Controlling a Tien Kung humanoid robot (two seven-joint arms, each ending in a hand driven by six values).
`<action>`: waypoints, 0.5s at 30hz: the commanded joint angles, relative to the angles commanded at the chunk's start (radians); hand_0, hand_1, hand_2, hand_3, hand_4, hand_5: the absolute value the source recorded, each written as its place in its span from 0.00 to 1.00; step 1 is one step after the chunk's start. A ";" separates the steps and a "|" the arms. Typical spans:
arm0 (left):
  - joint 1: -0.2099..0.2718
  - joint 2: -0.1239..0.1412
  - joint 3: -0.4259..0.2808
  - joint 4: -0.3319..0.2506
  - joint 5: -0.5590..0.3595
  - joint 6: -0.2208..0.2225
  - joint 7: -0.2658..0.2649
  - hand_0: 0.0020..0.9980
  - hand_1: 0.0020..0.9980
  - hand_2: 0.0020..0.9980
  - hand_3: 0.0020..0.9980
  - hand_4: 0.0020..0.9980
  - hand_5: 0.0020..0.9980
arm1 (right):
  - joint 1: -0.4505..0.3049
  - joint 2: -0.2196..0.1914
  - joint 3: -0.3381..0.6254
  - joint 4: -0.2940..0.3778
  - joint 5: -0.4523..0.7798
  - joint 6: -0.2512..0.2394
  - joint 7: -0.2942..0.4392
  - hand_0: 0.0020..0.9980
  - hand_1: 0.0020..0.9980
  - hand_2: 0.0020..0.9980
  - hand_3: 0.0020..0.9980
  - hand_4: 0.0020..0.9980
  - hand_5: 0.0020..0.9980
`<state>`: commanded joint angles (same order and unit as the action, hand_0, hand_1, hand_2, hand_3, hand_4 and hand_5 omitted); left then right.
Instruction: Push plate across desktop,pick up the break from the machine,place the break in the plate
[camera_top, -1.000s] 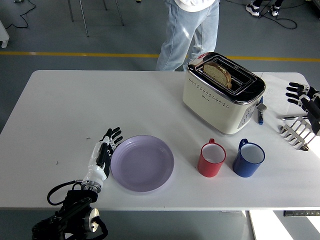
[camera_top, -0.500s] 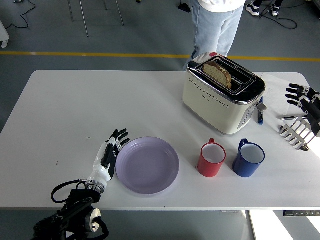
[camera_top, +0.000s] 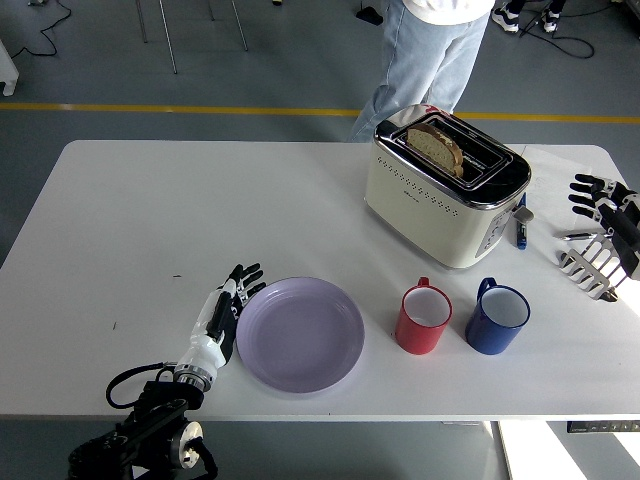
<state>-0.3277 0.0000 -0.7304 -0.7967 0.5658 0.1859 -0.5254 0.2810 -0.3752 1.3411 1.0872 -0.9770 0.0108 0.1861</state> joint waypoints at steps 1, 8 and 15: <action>0.001 0.000 0.000 0.000 0.000 -0.001 0.000 0.80 0.84 0.88 0.82 0.60 1.00 | 0.000 0.000 -0.001 0.000 0.000 0.000 0.000 0.80 0.75 0.74 0.72 0.42 0.60; 0.003 0.000 -0.018 -0.002 0.007 0.017 -0.010 0.80 0.84 0.88 0.82 0.60 1.00 | 0.004 0.000 0.001 0.000 -0.001 0.000 0.000 0.80 0.75 0.73 0.72 0.42 0.60; 0.025 0.000 -0.112 -0.015 0.062 0.133 -0.055 0.78 0.84 0.88 0.81 0.60 1.00 | 0.012 -0.005 0.000 0.009 -0.002 -0.007 0.000 0.80 0.75 0.73 0.72 0.42 0.60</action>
<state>-0.3029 0.0000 -0.8424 -0.8112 0.6277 0.3190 -0.5807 0.2928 -0.3807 1.3411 1.0961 -0.9792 0.0040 0.1860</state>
